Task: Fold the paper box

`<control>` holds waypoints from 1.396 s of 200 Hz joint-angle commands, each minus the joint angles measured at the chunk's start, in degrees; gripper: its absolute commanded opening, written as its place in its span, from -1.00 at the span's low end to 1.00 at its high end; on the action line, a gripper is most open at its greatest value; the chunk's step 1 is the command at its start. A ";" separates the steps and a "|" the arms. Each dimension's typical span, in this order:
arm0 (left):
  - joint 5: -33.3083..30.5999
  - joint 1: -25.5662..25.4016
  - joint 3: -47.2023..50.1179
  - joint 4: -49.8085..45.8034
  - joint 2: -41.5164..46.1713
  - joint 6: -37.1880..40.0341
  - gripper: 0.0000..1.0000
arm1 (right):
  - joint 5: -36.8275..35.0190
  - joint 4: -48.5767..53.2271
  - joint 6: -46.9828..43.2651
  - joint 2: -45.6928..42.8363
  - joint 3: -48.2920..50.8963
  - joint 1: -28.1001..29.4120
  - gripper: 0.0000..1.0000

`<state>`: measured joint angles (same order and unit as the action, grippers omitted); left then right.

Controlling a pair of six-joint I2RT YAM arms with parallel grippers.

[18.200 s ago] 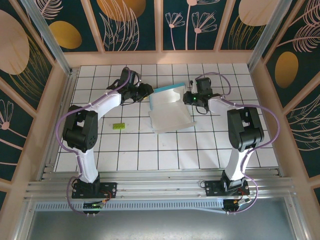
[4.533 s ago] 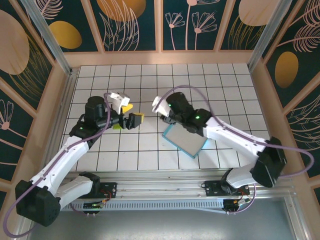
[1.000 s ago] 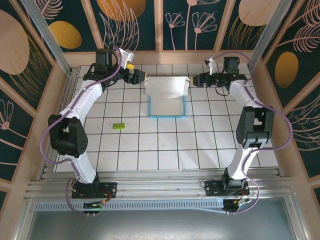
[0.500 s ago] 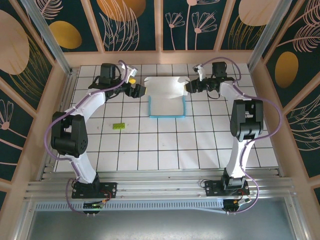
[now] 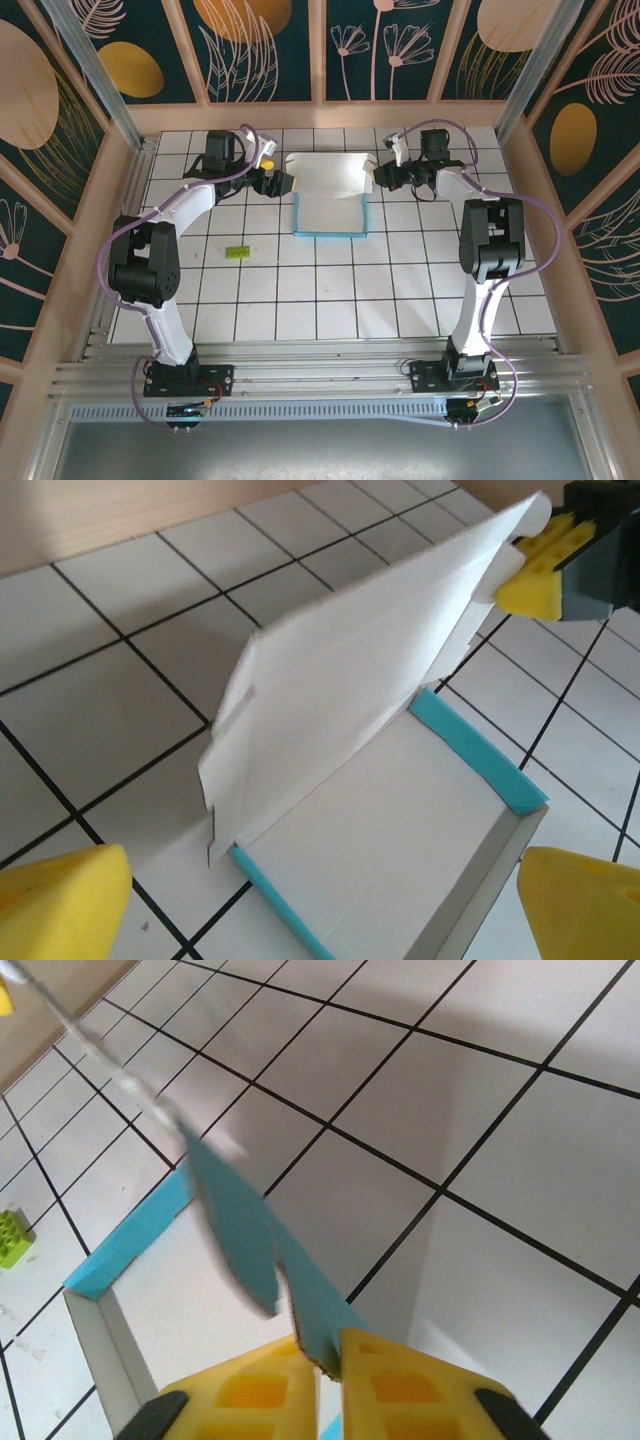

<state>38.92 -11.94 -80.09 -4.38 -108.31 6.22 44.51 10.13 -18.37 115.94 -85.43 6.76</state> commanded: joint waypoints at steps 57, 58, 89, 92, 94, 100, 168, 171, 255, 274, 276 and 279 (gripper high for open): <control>-7.02 0.08 -5.21 -0.54 -2.93 6.84 0.77 | -2.14 4.74 -7.17 -0.63 -1.87 1.21 -0.94; -7.15 0.08 -5.27 -0.54 -2.94 7.16 0.77 | -2.19 4.82 -7.32 -0.63 -1.86 1.18 -0.94; -4.28 0.17 -8.56 -2.69 -5.53 22.03 0.80 | -2.65 7.20 -10.70 -0.59 -3.19 1.44 -0.96; -3.50 0.17 -9.04 -3.18 -5.96 23.39 0.80 | -2.87 7.49 -10.94 -0.55 -3.37 1.44 -0.96; -3.03 0.19 -9.49 -3.46 -6.26 24.21 0.80 | -2.92 7.70 -11.26 -0.43 -3.52 1.46 -0.96; -1.41 0.30 -11.18 -4.89 -7.52 26.32 0.80 | -3.30 8.26 -12.13 -0.41 -3.90 1.50 -0.96; 14.50 4.12 -32.91 -27.82 -21.91 45.97 0.84 | -2.15 11.58 -19.44 -0.98 -5.23 2.22 -0.99; 14.52 4.12 -33.16 -28.22 -22.15 46.57 0.84 | -2.15 11.58 -19.50 -0.94 -5.23 2.25 -0.99; 15.16 4.21 -38.16 -23.22 -26.85 38.77 0.51 | -2.53 11.51 -20.40 -0.96 -5.41 2.63 -1.00; 14.51 4.20 -38.60 -19.85 -27.87 32.91 0.32 | -2.92 11.40 -20.46 -0.98 -5.38 2.60 -1.00; 14.50 4.21 -38.57 -19.58 -27.97 32.46 0.30 | -2.98 11.36 -20.43 -0.91 -5.37 2.63 -1.00; 14.52 4.21 -38.55 -19.45 -28.05 31.82 0.27 | -3.02 11.40 -20.45 -0.89 -5.36 2.59 -1.00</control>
<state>50.63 -7.62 -117.10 -27.73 -134.04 44.36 41.82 19.99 -37.45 115.94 -89.43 8.91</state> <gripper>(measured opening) 0.684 0.054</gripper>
